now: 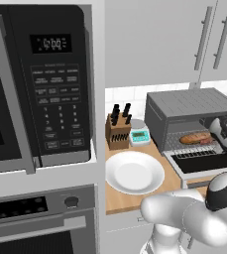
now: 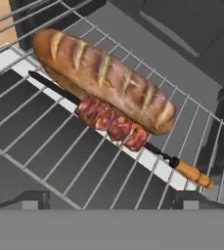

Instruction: Pick up the kebab skewer and baguette bread, and place them inside the toaster oven. Close the toaster oven door and start by setting the timer.

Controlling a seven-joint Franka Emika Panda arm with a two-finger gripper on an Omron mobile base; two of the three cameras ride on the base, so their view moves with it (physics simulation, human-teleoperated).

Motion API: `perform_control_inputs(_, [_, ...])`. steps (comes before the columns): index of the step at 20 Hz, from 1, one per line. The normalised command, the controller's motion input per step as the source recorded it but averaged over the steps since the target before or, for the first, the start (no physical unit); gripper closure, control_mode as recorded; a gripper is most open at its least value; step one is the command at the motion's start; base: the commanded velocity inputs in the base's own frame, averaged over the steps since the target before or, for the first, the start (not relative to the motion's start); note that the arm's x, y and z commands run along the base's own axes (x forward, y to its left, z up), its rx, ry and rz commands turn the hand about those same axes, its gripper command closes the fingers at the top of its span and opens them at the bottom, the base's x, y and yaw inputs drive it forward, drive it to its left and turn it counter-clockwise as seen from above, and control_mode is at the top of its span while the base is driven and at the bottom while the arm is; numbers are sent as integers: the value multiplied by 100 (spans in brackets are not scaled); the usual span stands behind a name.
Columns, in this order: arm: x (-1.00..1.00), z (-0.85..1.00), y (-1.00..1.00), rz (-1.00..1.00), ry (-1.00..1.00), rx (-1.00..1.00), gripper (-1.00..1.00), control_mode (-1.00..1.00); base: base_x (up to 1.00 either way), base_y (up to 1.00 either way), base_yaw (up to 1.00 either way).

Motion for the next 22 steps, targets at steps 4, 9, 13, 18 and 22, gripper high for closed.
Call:
perform_control_inputs(4, [-12, -17, 0, -49, -18, 38, -100, -100, 0, 0, 0])
perform_control_inputs(9, [-49, -34, 12, -31, -33, 18, -100, -100, 0, 0, 0])
perform_control_inputs(13, [-6, -31, 36, -9, -29, 1, -100, -100, 0, 0, 0])
perform_control_inputs(18, [5, -28, 14, -3, -11, 5, -100, -100, 0, 0, 0])
perform_control_inputs(22, [0, -4, 0, -7, -1, 9, -100, -100, 0, 0, 0])
